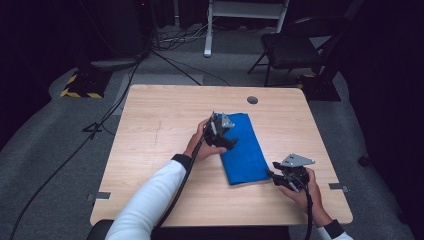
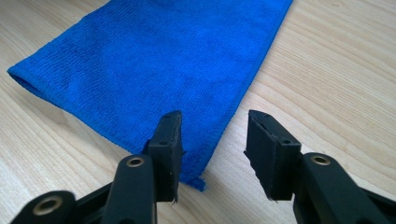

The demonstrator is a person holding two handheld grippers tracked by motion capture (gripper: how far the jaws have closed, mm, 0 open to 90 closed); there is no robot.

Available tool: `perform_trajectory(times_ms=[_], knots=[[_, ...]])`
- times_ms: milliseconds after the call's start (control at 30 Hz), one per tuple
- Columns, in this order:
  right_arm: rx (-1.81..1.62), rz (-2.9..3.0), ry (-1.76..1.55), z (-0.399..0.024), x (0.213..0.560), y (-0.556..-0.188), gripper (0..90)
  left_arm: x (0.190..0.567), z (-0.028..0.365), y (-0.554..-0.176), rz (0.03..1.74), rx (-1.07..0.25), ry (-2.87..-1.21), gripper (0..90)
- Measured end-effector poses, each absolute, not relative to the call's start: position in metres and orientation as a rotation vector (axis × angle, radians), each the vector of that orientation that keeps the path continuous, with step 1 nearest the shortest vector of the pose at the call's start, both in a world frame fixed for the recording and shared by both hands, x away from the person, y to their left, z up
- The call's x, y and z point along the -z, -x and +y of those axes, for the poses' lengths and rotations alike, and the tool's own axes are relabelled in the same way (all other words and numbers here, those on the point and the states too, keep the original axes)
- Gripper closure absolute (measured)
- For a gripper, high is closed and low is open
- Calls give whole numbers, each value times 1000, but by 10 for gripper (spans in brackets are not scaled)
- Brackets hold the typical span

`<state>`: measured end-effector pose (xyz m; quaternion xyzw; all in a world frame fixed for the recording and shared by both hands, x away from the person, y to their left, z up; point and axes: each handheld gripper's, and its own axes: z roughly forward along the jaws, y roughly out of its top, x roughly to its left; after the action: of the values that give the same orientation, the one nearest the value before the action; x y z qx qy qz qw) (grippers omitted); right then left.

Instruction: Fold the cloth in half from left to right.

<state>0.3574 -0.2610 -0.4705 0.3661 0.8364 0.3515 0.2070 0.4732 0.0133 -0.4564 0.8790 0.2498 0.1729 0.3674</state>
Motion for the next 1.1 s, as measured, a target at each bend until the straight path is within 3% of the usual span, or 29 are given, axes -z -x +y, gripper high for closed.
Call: perform_trajectory(times_ms=[367, 567, 633, 800, 900, 1100], knots=[[-940, 2373, -1017, -266, 479, -367, 556, 483, 19, -395, 525, -237, -2326, 164], [-915, 2417, -1003, -265, 487, -372, 608, 492, 14, -374, 477, -219, -2335, 171], [-912, 2433, -997, -264, 489, -373, 619, 496, 11, -372, 459, -232, -2350, 246], [-927, 2447, -991, -263, 490, -374, 670, 497, 12, -373, 438, -238, -2340, 554], [-934, 2455, -981, -263, 490, -374, 682, 496, 17, -374, 435, -227, -2340, 689], [-934, 2486, -934, -256, 489, -370, 696, 495, 23, -374, 410, -222, -2355, 767]])
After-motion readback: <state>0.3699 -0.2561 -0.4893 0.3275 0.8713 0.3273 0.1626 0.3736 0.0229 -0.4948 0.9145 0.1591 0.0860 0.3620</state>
